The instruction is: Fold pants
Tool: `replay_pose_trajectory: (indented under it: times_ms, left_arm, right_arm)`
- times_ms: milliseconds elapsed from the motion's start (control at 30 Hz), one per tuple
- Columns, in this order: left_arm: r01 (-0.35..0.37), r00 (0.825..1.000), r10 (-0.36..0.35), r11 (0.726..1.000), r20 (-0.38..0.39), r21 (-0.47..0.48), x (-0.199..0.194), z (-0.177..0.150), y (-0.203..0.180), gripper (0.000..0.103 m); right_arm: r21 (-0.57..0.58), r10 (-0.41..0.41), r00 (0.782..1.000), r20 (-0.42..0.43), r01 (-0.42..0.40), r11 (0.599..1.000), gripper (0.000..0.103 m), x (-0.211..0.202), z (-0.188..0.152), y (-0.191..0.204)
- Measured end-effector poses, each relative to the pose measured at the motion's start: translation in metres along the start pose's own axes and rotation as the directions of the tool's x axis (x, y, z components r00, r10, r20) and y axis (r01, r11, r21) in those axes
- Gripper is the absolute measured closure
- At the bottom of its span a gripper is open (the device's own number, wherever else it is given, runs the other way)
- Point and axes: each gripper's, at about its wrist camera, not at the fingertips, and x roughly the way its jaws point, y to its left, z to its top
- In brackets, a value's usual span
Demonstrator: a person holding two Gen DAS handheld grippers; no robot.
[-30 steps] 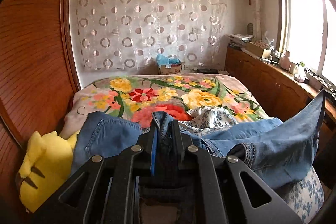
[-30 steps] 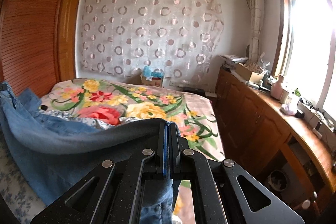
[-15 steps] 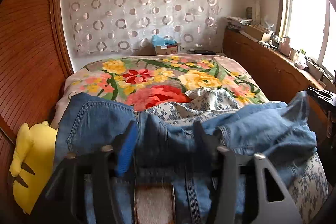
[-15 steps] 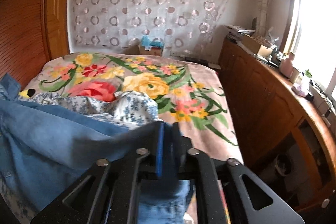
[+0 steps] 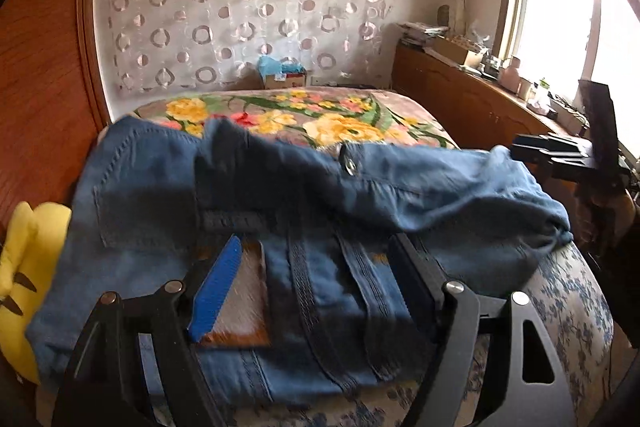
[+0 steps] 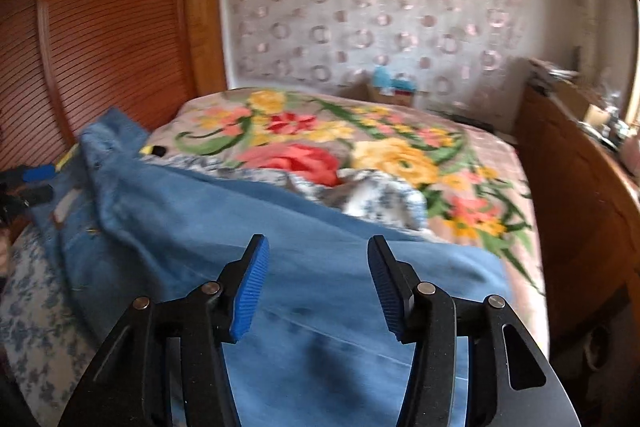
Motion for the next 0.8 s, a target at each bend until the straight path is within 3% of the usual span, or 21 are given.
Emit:
replay_pose_trajectory:
  times_ms: [267,433,667,700,733,800]
  left_arm:
    - [0.029,0.999,-0.029,1.0,-0.042,0.003,-0.002,-0.019,-0.007,0.026]
    - [0.043,0.998,-0.042,0.999,-0.055,0.012,-0.004,-0.025,-0.013,0.026]
    - [0.045,0.997,-0.045,0.999,-0.068,0.007,-0.002,-0.028,-0.012,0.026]
    - [0.042,0.997,-0.042,0.999,-0.071,0.005,-0.001,-0.029,-0.011,0.026]
    - [0.039,0.997,-0.039,0.999,-0.074,0.002,0.0,-0.03,-0.011,0.026]
    - [0.034,0.996,-0.034,0.999,-0.077,-0.002,0.0,-0.032,-0.008,0.026]
  right_arm:
    - [-0.055,0.09,0.993,-0.071,-0.094,0.994,0.049,0.029,0.023,-0.011]
    - [-0.094,0.124,0.987,-0.1,-0.134,0.987,0.048,0.03,0.029,0.003]
    - [-0.155,0.112,0.981,-0.16,-0.137,0.978,0.049,0.043,0.031,0.004]
    - [-0.163,0.1,0.98,-0.17,-0.128,0.978,0.051,0.047,0.031,0.002]
    - [-0.169,0.098,0.98,-0.176,-0.128,0.977,0.068,0.05,0.034,0.003]
    - [-0.187,0.086,0.977,-0.194,-0.123,0.975,0.093,0.055,0.037,0.003]
